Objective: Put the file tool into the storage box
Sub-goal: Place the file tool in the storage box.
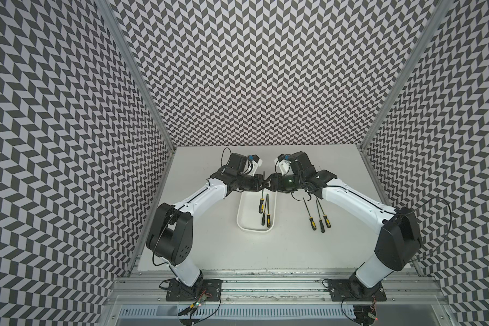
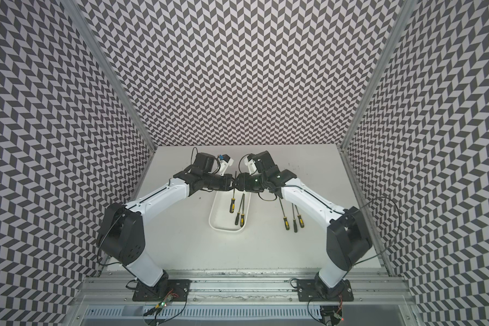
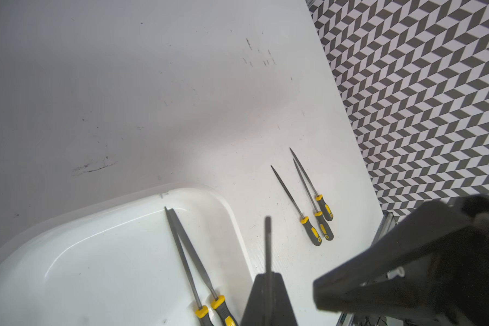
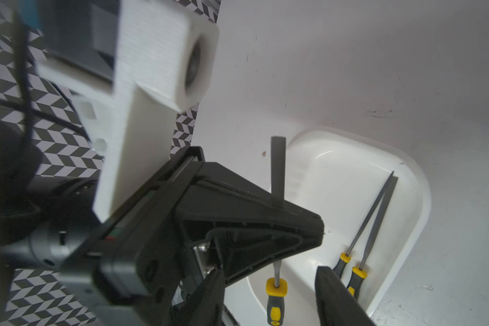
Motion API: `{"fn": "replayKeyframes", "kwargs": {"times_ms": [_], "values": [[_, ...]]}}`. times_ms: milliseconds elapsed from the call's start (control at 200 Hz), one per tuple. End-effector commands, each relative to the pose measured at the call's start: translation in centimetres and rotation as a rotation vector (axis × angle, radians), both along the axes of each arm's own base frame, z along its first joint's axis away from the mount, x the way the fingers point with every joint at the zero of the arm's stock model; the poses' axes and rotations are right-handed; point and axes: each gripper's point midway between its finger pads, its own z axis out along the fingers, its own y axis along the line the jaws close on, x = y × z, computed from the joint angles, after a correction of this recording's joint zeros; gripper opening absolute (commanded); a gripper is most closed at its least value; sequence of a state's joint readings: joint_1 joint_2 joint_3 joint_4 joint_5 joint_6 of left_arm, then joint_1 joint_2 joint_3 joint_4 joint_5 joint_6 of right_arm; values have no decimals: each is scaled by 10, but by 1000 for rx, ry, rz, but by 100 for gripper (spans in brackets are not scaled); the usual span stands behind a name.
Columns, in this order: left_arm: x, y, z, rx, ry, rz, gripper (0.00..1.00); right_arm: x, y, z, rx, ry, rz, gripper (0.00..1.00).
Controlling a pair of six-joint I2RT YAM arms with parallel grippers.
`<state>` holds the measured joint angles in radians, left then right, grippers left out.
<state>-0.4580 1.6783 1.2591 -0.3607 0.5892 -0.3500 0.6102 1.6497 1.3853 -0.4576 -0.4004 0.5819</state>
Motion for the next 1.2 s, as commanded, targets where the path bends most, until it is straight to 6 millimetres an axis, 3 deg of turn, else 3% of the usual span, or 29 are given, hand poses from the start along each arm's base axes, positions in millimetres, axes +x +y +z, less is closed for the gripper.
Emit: {"fn": "replayKeyframes", "kwargs": {"times_ms": [0, 351, 561, 706, 771, 961, 1057, 1197], "values": [[-10, 10, -15, 64, 7, -7, 0, 13, -15, 22, -19, -88, -61, 57], [-19, 22, -91, 166, 105, 12, 0, 11, -30, 10, -26, -61, -85, 56], [-17, 18, -117, 196, 129, 25, 0, 10, -35, 12, -26, -67, -91, 55], [-22, 9, -132, 195, 176, 5, 9, 9, -37, 9, -29, -62, -94, 55], [-24, 7, -134, 197, 185, -1, 15, 8, -37, 9, -30, -61, -92, 55], [-19, 7, -124, 210, 160, 3, 53, 6, -42, 5, -54, -59, -95, 54], [-15, 5, -111, 194, 136, 8, 55, 5, -54, -7, -119, -52, -124, 54], [-5, 2, -76, 171, 67, 22, 56, 5, -98, -45, -294, 0, -241, 54]]}}
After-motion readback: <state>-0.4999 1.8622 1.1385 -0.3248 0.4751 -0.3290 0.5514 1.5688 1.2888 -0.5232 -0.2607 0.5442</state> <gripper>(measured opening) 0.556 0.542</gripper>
